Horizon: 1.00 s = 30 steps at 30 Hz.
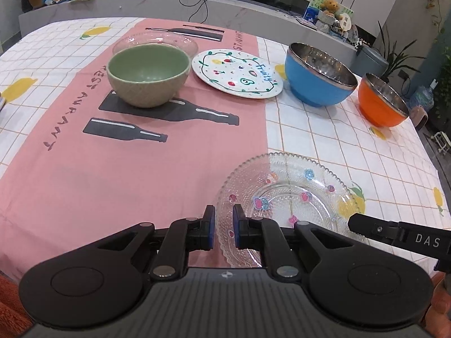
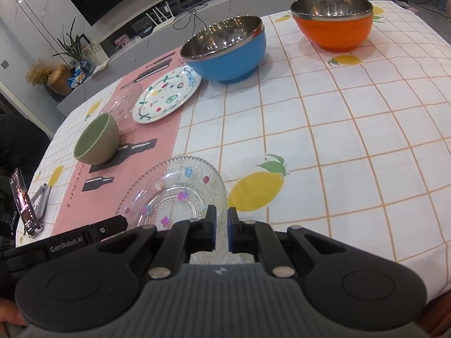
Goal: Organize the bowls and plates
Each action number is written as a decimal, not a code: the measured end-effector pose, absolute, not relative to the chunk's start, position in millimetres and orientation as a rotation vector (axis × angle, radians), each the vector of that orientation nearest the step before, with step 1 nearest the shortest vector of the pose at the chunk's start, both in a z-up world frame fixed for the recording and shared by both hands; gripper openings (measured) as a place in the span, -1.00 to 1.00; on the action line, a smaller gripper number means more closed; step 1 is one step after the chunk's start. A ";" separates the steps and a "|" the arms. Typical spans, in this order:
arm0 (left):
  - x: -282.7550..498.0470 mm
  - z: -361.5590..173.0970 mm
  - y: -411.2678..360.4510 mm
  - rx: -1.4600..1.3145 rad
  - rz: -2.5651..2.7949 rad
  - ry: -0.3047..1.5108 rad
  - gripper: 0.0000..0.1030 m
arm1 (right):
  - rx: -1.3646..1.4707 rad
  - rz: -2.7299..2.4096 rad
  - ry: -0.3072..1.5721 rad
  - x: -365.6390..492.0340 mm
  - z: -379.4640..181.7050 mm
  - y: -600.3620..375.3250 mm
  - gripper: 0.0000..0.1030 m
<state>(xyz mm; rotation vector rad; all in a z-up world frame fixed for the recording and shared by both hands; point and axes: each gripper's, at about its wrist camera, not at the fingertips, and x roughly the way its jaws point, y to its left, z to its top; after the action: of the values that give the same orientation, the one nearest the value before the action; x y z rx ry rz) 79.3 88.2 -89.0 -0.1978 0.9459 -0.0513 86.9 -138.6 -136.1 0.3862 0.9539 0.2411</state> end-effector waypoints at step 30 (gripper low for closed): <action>87.2 -63.1 83.7 -0.120 -0.050 0.833 -0.39 | 0.236 0.241 0.839 86.8 -111.4 -132.7 -0.30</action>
<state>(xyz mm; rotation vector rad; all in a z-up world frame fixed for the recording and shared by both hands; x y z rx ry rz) 87.2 83.7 -63.1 -0.1202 0.8331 -0.0496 86.8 -132.7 -111.4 0.2358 0.8386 0.2407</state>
